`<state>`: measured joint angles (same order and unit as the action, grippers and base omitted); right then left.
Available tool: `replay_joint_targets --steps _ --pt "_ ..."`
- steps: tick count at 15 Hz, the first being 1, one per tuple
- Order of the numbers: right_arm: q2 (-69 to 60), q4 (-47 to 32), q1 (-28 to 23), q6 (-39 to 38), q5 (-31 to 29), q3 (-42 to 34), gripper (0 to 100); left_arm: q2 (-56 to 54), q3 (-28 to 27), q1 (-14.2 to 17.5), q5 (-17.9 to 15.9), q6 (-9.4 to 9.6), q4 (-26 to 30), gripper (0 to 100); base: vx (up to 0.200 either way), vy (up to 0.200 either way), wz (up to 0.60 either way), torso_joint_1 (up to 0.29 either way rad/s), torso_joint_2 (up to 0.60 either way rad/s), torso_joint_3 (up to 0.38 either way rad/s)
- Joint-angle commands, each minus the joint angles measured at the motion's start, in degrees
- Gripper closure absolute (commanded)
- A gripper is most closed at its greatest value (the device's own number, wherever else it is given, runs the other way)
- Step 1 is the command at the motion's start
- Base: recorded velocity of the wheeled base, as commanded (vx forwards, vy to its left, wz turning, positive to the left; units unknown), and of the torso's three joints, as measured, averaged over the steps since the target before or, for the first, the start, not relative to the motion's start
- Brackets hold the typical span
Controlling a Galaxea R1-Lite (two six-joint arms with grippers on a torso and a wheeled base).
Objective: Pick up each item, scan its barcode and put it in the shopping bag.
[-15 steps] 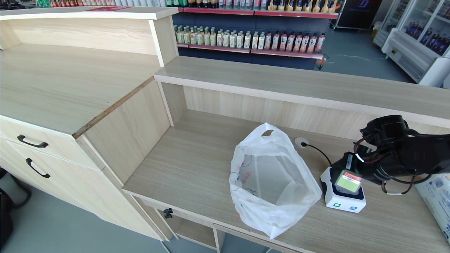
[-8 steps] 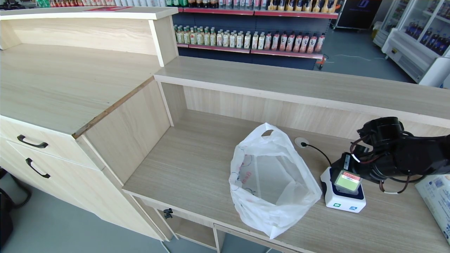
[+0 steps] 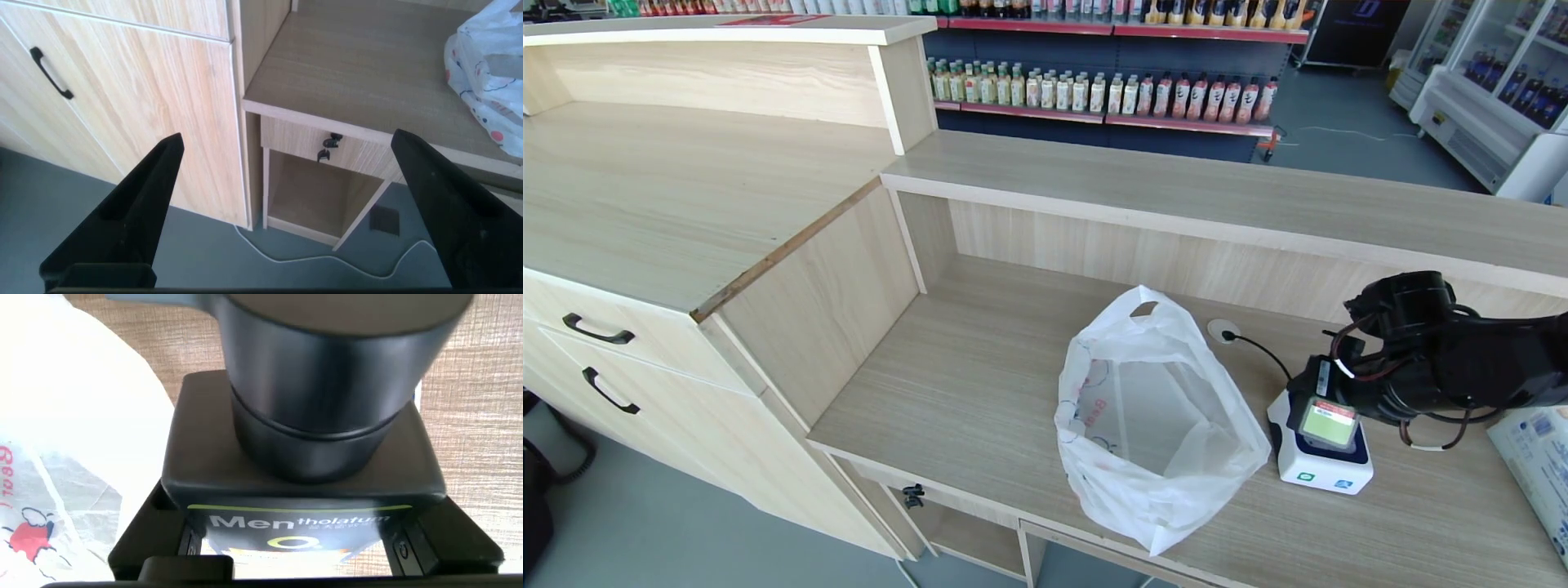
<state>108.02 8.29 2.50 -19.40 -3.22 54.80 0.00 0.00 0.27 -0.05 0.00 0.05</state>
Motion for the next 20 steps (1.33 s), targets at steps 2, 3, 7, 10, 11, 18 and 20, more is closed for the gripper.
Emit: replay_joint_targets --steps 2,3,7,10,11,18,20 --pt "-6.68 2.87 0.58 3.93 1.99 -0.22 100 0.0 0.0 -0.09 -0.04 0.0 0.04 0 0.0 0.0 0.0 0.0 0.0 0.0" --pt "-8.26 3.75 1.28 5.77 2.95 -0.22 100 0.0 0.0 -0.09 -0.04 0.0 -0.05 0 0.0 0.0 0.0 0.0 0.0 0.0" --pt "-14.94 7.53 5.5 12.63 2.43 -3.64 100 0.0 0.0 0.0 -0.04 0.0 -0.05 0 0.0 0.0 0.0 0.0 0.0 0.0" --pt "-21.62 14.21 6.03 24.23 1.55 -10.24 100 0.0 0.0 0.0 -0.04 0.0 0.04 0 0.0 0.0 0.0 0.0 0.0 0.0" --pt "-24.0 15.35 5.94 28.54 1.55 -11.91 100 0.0 0.0 0.0 0.05 0.0 -0.05 0 0.0 0.0 0.0 0.0 0.0 0.0" --pt "-26.55 18.25 7.26 33.28 2.25 -14.63 100 0.0 0.0 0.0 -0.04 0.0 0.04 0 0.0 0.0 0.26 0.001 0.0 0.002" --pt "-26.46 18.69 7.52 33.63 2.16 -15.25 100 0.0 0.0 0.0 0.05 0.0 0.04 0 0.0 0.0 0.6 0.0 0.0 0.002"
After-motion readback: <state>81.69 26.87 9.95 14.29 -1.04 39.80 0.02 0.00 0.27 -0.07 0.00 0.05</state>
